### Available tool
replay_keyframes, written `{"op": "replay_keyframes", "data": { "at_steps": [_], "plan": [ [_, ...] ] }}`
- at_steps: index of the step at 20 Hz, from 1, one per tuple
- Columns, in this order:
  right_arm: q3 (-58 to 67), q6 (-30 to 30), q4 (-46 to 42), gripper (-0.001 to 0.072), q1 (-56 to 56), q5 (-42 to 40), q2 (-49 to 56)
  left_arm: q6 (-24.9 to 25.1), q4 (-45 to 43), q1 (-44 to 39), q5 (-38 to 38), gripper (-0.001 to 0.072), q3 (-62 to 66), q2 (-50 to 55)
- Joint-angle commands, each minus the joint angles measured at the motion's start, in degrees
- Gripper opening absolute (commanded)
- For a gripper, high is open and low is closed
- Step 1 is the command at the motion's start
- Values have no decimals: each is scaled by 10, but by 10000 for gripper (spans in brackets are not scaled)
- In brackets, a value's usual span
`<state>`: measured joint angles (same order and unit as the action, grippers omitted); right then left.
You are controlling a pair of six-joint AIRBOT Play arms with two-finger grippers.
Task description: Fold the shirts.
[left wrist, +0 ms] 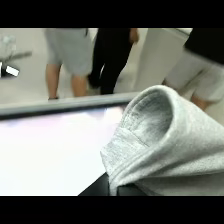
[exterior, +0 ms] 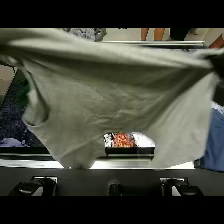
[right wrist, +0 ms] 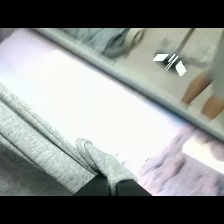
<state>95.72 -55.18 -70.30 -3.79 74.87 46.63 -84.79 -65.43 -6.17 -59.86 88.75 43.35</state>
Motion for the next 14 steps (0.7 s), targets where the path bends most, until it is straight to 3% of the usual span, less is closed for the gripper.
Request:
{"op": "replay_keyframes", "data": {
  "at_steps": [1,3,6,9,14],
  "plan": [
    [-4,11,-39,46,0,79,114,-10,-64,1,-19,31,-67,64],
    [-11,29,-38,45,1,42,212,-9,-69,1,21,32,-128,130],
    [-11,29,-5,47,0,-97,351,-7,-68,1,129,33,-160,244],
    [-11,-23,58,47,1,-182,433,-8,-61,1,169,33,-160,344],
    [-11,-57,117,47,11,-116,519,-8,37,0,96,35,-160,442]
  ]
}}
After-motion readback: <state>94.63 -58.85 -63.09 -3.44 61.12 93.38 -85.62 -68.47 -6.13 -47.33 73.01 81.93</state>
